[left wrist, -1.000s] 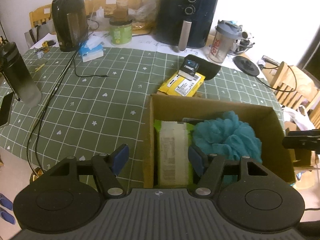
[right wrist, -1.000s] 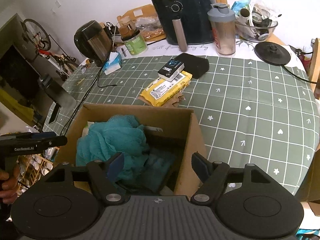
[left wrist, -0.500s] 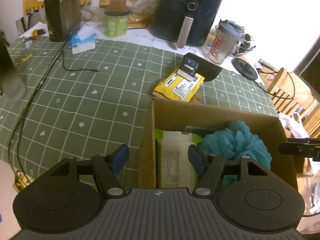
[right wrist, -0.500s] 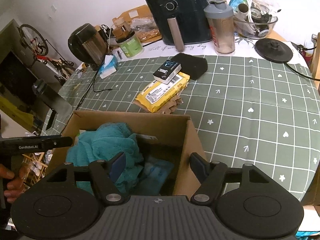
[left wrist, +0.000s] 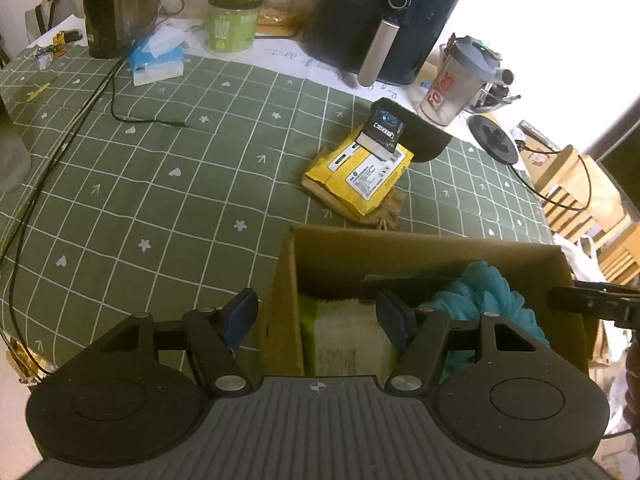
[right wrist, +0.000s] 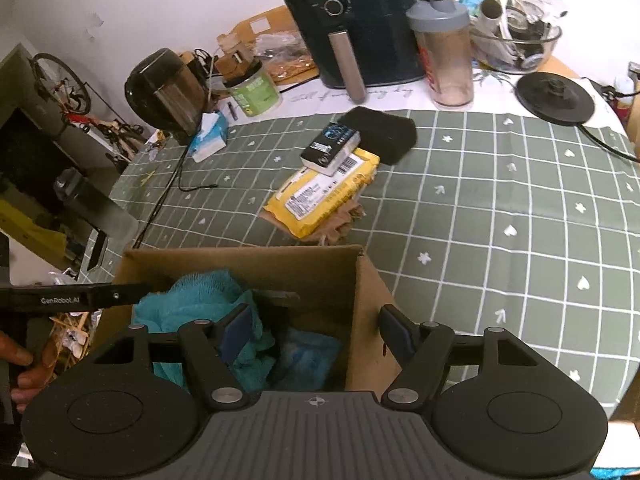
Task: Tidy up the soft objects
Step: 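Move the left gripper from the box toward the small black printed box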
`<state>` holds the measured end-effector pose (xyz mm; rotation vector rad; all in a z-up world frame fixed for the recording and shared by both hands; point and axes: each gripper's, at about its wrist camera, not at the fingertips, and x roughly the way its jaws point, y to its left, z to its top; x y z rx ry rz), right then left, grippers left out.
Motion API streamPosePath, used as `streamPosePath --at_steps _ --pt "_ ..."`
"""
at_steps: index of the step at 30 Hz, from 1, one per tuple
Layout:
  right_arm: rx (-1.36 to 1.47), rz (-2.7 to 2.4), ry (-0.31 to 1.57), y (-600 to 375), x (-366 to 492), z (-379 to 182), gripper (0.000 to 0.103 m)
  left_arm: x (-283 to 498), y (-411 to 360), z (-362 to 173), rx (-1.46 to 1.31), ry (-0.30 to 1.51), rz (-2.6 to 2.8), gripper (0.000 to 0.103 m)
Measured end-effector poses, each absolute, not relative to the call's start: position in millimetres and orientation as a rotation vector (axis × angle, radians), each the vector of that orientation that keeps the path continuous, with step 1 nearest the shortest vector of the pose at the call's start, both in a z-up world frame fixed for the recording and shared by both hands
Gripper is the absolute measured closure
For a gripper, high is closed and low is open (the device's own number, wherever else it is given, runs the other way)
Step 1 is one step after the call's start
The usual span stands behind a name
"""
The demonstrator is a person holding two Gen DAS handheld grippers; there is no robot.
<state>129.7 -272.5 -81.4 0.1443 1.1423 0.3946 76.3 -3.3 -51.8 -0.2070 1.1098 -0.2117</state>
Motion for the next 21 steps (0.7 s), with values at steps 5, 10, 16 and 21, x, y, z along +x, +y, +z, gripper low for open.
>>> streamPosePath --at_steps 5,10,16,21 --pt "0.109 0.378 1.160 -265.3 138.5 -84.2 0.031 83.9 -7.2 -52.4 -0.225 1.120 -0.208 0.038" --pt "0.096 0.364 1.180 -265.6 139.9 -84.4 0.031 88.6 -17.8 -52.3 -0.168 1.111 -0.208 0.036" --pt "0.053 0.344 1.179 -267.7 142.9 -81.2 0.030 98.1 -11.8 -52.7 -0.181 1.148 -0.246 0.035" --pt "0.041 0.324 1.156 -278.8 152.2 -69.9 0.023 103.6 1.2 -36.6 -0.182 1.115 -0.226 0.035"
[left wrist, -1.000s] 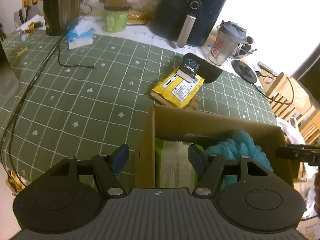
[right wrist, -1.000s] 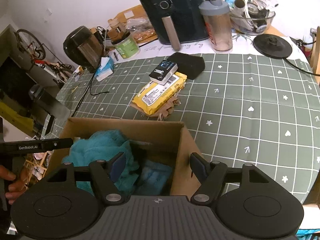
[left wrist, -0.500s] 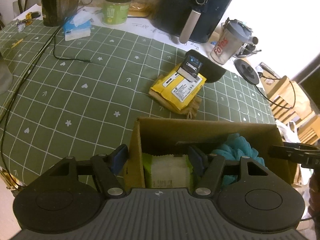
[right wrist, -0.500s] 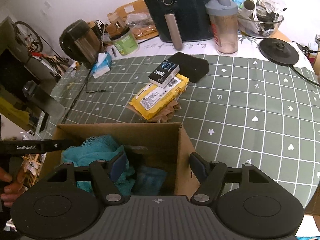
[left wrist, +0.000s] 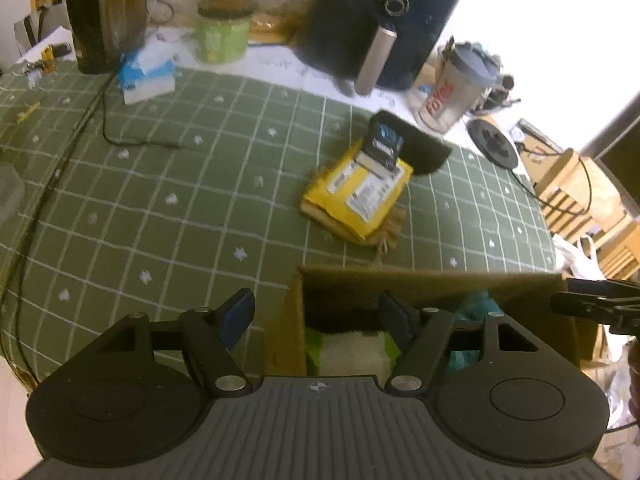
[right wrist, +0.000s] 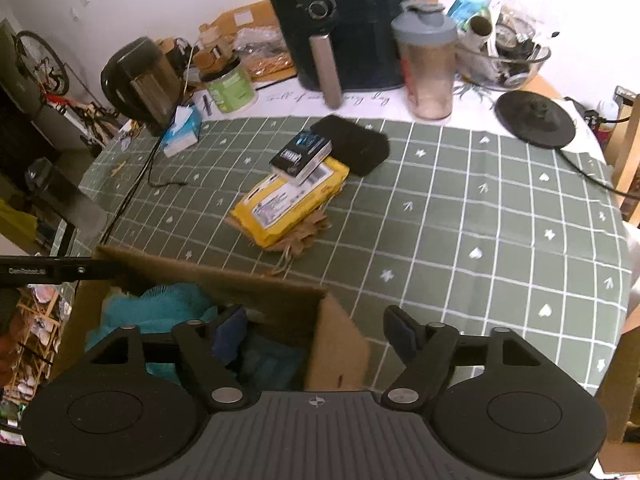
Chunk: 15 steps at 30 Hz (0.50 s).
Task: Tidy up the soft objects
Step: 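Move the left gripper from the box toward the small black printed box, then close the left gripper on the small black printed box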
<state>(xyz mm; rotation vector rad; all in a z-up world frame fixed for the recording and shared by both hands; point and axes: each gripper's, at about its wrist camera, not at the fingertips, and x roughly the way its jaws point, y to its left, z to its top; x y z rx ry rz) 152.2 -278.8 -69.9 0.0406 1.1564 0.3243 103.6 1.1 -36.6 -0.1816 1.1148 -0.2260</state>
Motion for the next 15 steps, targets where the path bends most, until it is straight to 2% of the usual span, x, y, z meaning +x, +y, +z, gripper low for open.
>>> streamPosePath --at_steps 5,15 --pt "0.057 0.305 1.142 -290.7 168.5 -61.5 0.016 120.6 10.5 -24.4 -0.185 1.096 -0.208 0.035" --pt "-0.011 0.281 1.103 -287.6 212.3 -55.2 0.010 165.2 -8.5 -4.1 0.002 1.012 -0.261 0.035"
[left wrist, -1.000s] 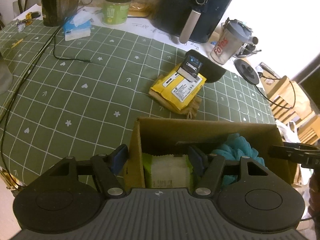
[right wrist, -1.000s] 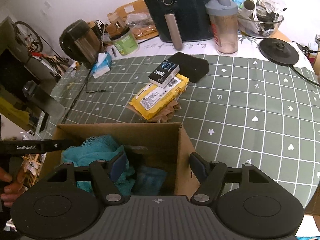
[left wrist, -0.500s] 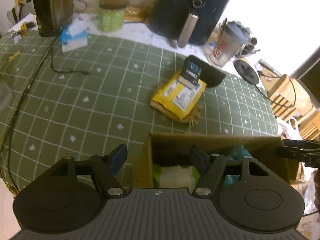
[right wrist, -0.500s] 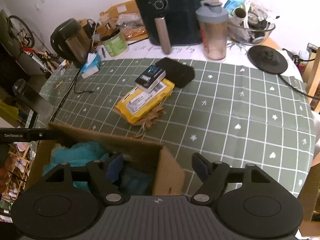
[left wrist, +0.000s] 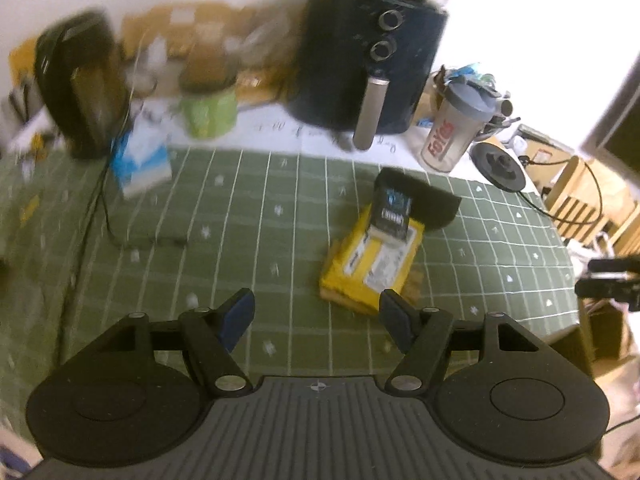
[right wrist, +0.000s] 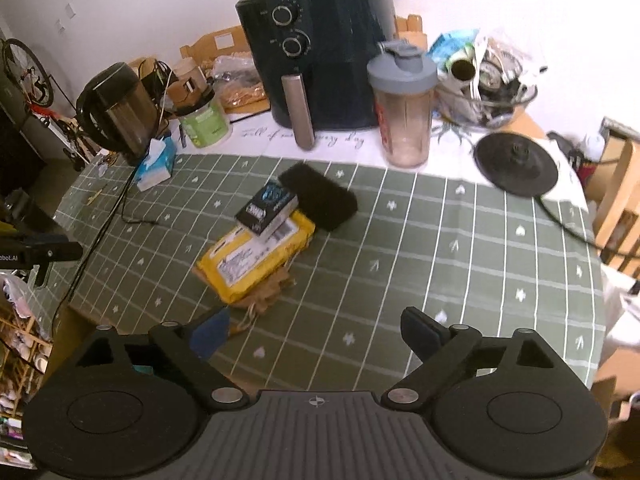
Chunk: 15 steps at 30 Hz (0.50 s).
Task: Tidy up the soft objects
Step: 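Close the left gripper on the small black printed box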
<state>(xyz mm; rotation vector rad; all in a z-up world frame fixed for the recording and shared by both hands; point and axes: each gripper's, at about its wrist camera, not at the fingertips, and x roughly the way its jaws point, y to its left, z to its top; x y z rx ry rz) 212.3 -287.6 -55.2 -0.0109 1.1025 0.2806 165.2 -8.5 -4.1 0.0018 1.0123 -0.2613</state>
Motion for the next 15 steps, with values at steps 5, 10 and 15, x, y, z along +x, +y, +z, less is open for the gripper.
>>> streamPosePath --at_steps 5,10,15 --pt "-0.046 0.284 1.067 -280.5 228.3 -53.4 0.009 184.4 -25.1 0.0 0.065 0.977 -0.315 0.035" --pt "-0.089 0.265 1.006 -274.2 235.1 -58.1 0.003 203.1 -45.4 -17.5 0.156 0.979 -0.377 0.035" --pt "-0.111 0.229 0.996 -272.8 239.3 -66.4 0.003 218.4 -60.6 -34.1 0.221 0.996 -0.432 0.035"
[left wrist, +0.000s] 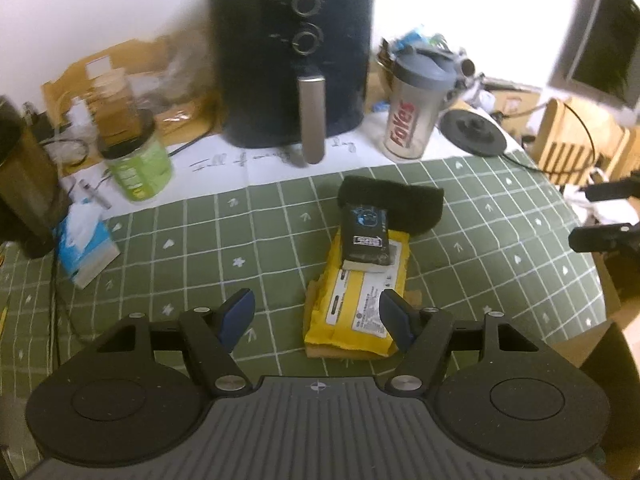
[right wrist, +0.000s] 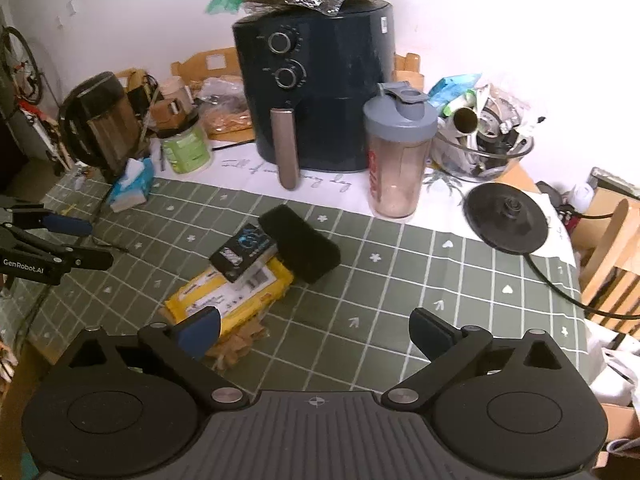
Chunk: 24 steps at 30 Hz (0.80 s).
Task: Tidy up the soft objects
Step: 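Close the left gripper on the small black printed box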
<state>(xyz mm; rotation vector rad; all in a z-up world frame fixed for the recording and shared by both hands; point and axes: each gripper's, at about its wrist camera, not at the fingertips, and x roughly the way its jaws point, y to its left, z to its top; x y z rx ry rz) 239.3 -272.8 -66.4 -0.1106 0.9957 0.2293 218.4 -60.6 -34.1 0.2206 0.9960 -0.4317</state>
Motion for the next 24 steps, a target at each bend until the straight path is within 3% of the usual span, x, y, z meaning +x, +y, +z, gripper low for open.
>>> streamPosePath --at_steps 24 --pt "-0.053 0.085 1.051 -297.3 220.0 -84.8 0.000 298.8 -132.7 -123.3 0.349 1.126 -0.622 0.035"
